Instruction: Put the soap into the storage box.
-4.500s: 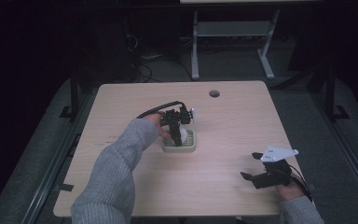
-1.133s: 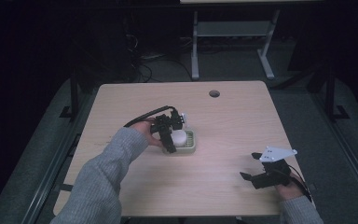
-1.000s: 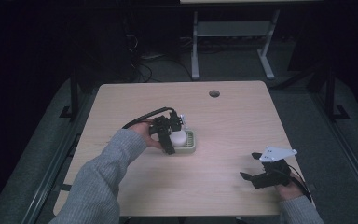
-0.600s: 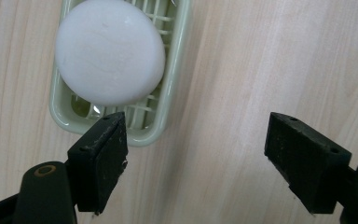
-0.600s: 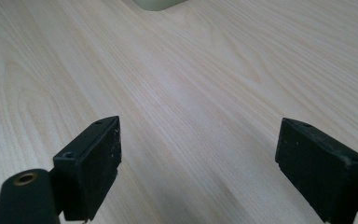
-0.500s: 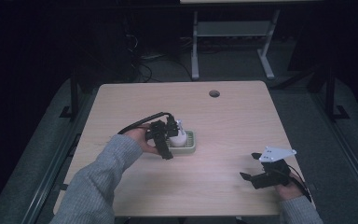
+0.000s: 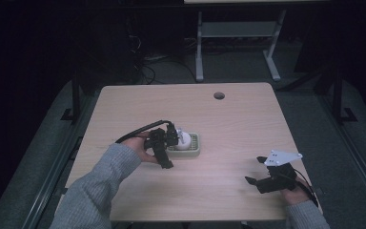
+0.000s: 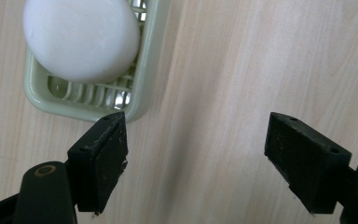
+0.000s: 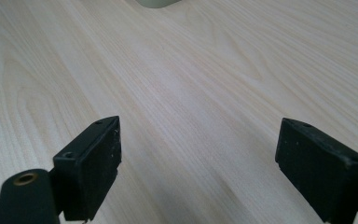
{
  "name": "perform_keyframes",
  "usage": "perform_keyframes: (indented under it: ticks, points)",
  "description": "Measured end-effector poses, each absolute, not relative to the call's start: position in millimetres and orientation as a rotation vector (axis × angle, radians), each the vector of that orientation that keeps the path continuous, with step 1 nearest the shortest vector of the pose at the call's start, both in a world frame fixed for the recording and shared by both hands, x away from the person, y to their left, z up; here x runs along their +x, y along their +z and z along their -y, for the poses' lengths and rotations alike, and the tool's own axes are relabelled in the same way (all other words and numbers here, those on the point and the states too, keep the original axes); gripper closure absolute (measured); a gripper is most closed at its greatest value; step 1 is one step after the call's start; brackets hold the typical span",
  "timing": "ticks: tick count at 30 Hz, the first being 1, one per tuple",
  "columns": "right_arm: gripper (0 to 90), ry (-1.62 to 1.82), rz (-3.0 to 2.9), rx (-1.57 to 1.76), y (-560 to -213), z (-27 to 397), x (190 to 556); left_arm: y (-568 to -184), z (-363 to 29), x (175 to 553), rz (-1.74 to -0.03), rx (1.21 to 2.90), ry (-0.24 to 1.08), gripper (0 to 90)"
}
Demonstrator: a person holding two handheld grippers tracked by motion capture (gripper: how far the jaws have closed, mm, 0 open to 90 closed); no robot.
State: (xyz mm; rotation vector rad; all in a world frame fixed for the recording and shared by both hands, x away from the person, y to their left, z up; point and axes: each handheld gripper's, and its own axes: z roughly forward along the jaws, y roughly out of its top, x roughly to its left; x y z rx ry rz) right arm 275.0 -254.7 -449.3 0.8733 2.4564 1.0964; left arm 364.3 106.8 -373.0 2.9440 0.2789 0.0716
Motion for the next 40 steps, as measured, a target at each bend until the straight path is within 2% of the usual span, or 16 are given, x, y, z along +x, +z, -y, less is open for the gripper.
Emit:
perform_keyframes:
  ticks: [40]
  points:
    - [13.6,1.084,-2.468,0.879,-450,253,274,-394,-136,328,-0.326,2.915,0.076,21.0]
